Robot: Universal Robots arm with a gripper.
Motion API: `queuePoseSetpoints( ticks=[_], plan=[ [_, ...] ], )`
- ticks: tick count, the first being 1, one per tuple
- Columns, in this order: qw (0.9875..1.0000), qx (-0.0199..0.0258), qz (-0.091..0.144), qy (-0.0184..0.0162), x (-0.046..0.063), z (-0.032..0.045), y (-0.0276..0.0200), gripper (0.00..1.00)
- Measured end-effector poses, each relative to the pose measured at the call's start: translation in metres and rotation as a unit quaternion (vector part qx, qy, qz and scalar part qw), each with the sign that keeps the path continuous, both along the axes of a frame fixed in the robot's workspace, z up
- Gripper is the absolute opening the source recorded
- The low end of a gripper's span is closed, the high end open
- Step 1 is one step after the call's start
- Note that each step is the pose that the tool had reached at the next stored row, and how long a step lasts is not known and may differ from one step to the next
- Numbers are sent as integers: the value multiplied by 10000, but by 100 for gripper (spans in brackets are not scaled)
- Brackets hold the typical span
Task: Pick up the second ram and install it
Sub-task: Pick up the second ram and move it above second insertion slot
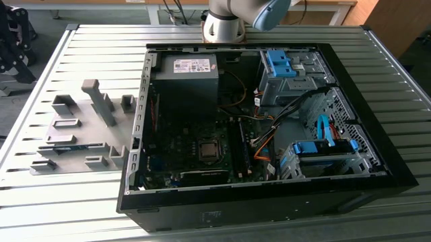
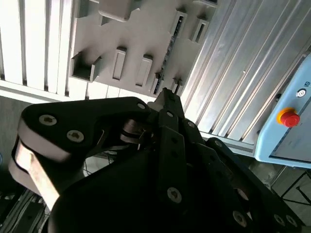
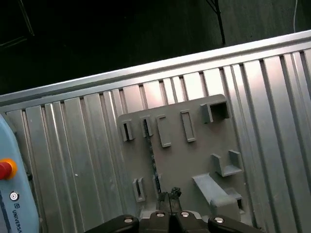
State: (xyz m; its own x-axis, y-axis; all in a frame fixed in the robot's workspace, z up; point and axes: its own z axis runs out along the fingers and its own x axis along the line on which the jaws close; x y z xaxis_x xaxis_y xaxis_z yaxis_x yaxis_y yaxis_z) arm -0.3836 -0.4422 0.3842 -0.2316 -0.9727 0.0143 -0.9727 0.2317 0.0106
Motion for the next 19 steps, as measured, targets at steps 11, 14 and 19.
queuePoseSetpoints(
  ticks=[11, 14, 19],
  plan=[
    [10000, 1, -67, -2, -1, -3, 0, 11],
    [10000, 1, -69, -2, -1, -3, 0, 11],
    [9997, 1, 243, -2, -1, -3, 0, 17]
  ],
)
